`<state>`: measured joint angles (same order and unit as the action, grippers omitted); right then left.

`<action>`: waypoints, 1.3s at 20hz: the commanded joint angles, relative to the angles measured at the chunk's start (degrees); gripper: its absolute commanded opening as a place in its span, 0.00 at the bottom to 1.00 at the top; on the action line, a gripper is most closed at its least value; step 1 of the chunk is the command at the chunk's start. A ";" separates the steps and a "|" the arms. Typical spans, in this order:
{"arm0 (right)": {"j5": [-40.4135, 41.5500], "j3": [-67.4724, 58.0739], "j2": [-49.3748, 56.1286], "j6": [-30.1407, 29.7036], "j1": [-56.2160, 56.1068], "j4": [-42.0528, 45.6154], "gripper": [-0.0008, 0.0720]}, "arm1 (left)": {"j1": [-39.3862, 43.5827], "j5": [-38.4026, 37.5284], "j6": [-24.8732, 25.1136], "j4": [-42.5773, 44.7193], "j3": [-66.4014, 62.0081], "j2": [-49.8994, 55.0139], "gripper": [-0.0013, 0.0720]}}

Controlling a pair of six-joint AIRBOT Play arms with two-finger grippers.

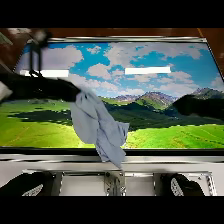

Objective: Fold the shirts.

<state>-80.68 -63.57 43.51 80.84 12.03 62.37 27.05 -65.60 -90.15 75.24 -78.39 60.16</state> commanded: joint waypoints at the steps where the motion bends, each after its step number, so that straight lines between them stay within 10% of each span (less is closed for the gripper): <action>1: -0.66 13.22 4.37 0.09 -4.37 -2.34 0.96 | -1.11 0.13 -4.02 -0.26 15.47 1.88 0.07; 10: 27.85 23.04 30.51 1.42 -22.97 -17.66 0.96 | -4.59 -4.74 -4.44 1.03 18.88 1.95 0.07; 16: 31.71 23.04 40.63 -6.16 -22.97 -35.06 0.95 | -4.90 -4.37 -4.07 1.44 18.91 1.92 0.07; 26: 33.16 18.29 40.72 -2.36 -22.97 -31.91 0.85 | -4.90 -2.82 -4.07 1.42 18.88 1.90 0.07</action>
<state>-48.29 -44.34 84.03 76.58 -10.87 27.68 22.17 -68.69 -94.30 76.62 -59.53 62.11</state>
